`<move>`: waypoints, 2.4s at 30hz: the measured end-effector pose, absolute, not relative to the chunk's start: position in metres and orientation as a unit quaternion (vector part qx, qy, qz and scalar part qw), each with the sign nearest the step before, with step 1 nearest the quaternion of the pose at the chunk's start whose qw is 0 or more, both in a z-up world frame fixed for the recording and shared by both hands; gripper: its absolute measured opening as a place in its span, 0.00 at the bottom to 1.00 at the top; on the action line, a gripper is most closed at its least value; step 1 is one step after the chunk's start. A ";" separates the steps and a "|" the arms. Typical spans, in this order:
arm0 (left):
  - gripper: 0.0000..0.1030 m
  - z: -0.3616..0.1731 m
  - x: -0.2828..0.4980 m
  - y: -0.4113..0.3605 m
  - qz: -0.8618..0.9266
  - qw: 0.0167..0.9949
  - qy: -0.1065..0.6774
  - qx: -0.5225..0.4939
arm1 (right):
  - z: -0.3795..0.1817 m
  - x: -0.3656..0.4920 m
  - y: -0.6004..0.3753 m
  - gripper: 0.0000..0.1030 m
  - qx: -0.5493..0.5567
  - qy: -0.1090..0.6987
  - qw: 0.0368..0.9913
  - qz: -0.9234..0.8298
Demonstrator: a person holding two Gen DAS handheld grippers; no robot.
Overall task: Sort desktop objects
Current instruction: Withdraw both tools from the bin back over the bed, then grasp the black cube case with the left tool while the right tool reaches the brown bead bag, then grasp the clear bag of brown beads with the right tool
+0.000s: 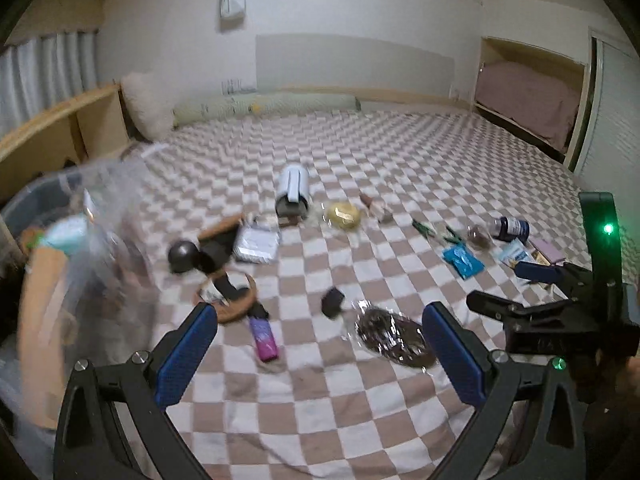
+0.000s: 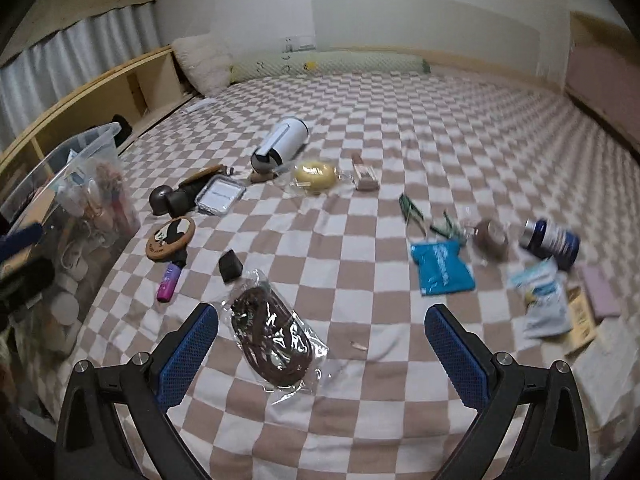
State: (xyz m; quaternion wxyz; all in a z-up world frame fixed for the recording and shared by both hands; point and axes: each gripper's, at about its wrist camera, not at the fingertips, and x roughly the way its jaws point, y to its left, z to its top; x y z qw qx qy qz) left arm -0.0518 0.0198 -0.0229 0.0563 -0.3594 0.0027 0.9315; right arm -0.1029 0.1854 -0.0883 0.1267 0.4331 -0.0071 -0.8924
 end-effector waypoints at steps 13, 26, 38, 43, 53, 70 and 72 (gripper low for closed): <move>0.66 -0.097 -0.102 0.036 0.910 0.064 0.012 -0.410 | -0.154 -0.114 0.213 0.88 0.493 -0.073 0.126 -0.858; 0.57 -0.142 -0.174 0.054 0.892 0.078 0.035 -0.443 | -0.168 -0.118 0.223 0.88 0.510 -0.073 0.122 -0.848; 0.40 -0.167 -0.185 0.055 0.886 0.087 0.043 -0.453 | -0.176 -0.124 0.218 0.88 0.516 -0.059 0.124 -0.845; 0.27 -0.167 -0.181 0.055 0.888 0.088 0.044 -0.448 | -0.176 -0.125 0.214 0.88 0.515 -0.056 0.127 -0.846; 0.27 -0.161 -0.168 0.037 0.890 0.073 0.032 -0.449 | -0.174 -0.129 0.204 0.88 0.505 -0.058 0.154 -0.847; 0.27 -0.164 -0.113 0.033 0.872 0.122 0.005 -0.475 | -0.186 -0.151 0.169 0.88 0.521 -0.082 0.237 -0.816; 0.27 -0.164 -0.107 0.034 0.870 0.128 -0.004 -0.476 | -0.187 -0.146 0.163 0.88 0.528 -0.088 0.258 -0.804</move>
